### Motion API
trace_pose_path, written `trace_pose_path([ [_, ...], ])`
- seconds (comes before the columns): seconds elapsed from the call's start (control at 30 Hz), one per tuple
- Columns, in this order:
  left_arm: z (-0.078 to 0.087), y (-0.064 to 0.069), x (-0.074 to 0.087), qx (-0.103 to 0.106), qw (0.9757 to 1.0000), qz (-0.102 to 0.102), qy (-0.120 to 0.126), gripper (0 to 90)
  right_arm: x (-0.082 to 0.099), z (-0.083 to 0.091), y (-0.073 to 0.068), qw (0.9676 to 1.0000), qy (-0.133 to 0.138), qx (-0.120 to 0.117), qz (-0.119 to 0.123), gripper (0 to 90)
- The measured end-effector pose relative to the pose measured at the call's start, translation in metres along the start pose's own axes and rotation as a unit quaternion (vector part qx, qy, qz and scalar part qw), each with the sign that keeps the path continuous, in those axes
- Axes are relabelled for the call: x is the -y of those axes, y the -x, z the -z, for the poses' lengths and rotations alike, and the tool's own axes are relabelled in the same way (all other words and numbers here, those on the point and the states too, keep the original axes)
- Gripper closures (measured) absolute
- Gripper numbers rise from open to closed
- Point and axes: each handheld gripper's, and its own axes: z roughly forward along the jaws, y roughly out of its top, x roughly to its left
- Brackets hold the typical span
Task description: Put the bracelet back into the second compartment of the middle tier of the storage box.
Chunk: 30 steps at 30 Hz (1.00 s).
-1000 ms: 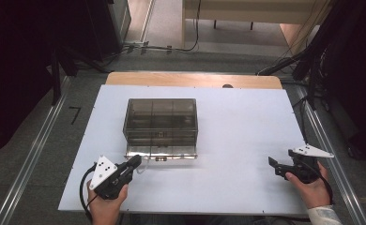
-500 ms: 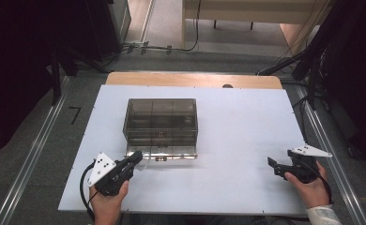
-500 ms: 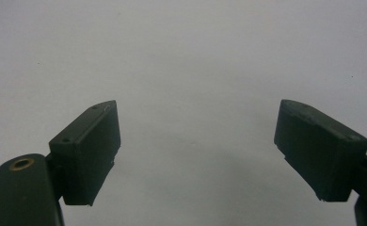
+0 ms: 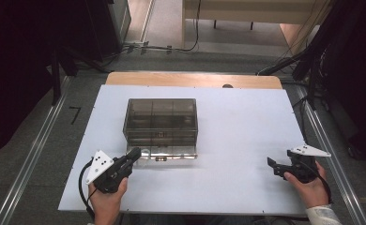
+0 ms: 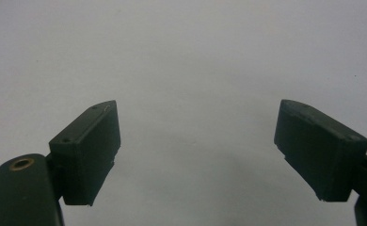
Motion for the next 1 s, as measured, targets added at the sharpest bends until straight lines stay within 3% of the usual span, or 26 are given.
trace_pose_path([
  [0.47, -0.014, -0.002, -0.005, -0.004, 1.0, 0.006, 0.004, 88.3, 0.0, -0.001, 0.0, 1.0, -0.004, -0.001, 0.001, 13.4],
  [0.83, -0.02, -0.002, -0.015, -0.001, 0.9995, 0.017, 0.026, 88.3, 0.0, -0.002, -0.001, 1.0, -0.004, 0.0, 0.002, 13.4],
  [1.0, -0.025, 0.0, -0.015, 0.002, 0.9996, 0.016, 0.025, 88.3, 0.0, -0.002, -0.001, 1.0, -0.005, -0.001, 0.003, 13.3],
])
